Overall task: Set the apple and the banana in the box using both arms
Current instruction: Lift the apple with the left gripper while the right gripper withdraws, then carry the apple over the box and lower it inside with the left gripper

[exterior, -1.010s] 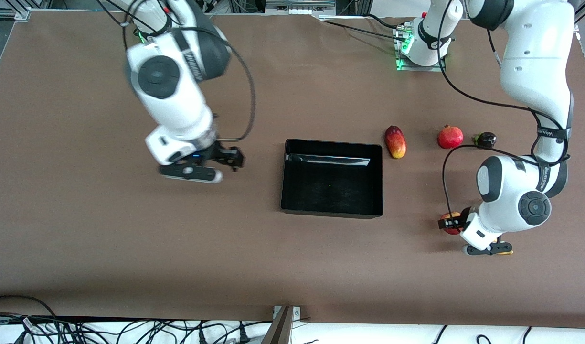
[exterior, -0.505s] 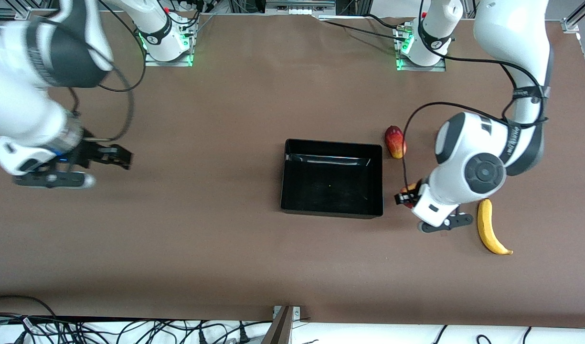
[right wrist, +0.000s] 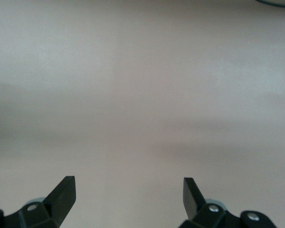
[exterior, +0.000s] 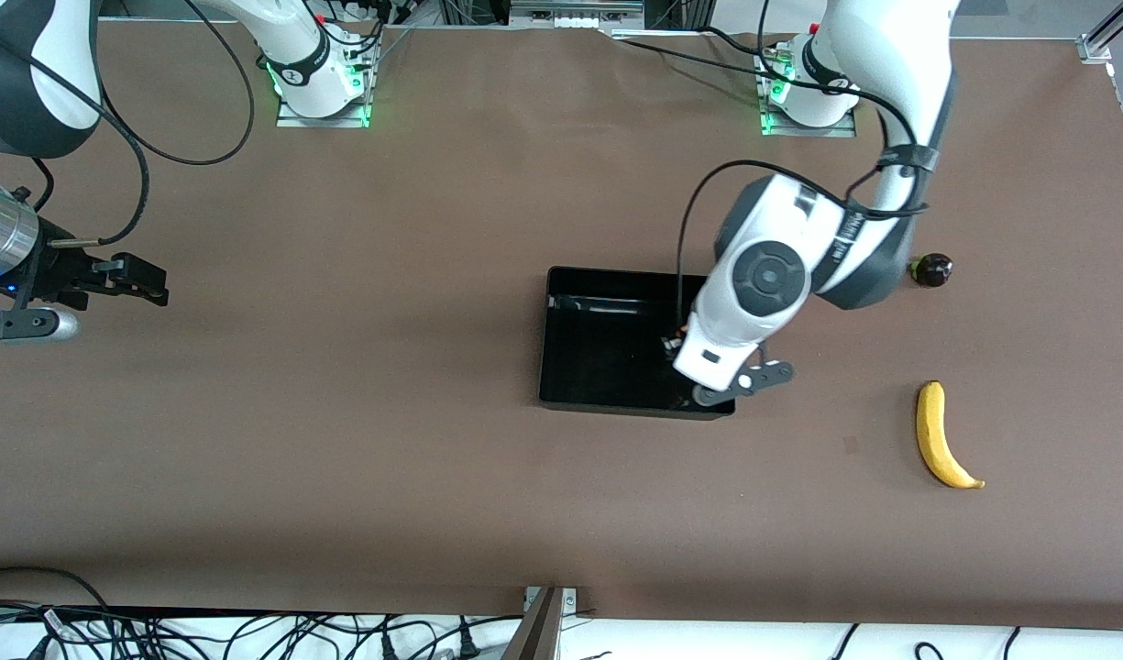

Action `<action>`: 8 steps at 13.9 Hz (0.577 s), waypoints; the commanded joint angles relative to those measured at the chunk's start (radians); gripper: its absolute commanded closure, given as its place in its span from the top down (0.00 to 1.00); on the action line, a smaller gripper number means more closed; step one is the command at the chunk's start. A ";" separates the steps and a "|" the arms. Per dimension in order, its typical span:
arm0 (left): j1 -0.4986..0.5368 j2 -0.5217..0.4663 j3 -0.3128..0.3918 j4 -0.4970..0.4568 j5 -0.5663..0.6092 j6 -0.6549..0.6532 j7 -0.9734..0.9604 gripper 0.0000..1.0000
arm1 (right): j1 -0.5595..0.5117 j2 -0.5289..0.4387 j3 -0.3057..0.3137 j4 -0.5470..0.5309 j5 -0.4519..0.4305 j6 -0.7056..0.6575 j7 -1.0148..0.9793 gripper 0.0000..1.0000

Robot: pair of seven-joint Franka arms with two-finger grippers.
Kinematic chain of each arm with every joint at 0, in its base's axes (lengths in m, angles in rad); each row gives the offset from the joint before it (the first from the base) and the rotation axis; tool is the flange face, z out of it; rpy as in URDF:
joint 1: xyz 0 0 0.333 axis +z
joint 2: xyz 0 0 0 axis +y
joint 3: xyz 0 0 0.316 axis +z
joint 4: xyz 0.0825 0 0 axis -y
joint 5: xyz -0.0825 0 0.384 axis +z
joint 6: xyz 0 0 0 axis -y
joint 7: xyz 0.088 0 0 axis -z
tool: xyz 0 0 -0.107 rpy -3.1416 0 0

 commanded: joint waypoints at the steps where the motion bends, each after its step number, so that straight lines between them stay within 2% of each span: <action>1: -0.074 0.051 0.016 0.016 -0.042 0.043 0.000 0.00 | -0.013 -0.013 -0.004 -0.013 0.017 -0.007 -0.022 1.00; 3: -0.125 0.083 0.016 0.013 -0.042 0.101 0.002 0.00 | -0.019 -0.013 -0.004 -0.013 0.020 -0.005 -0.020 1.00; 8: -0.147 0.165 0.012 -0.018 -0.042 0.186 0.018 0.00 | -0.030 -0.012 -0.003 -0.013 0.038 -0.007 -0.020 1.00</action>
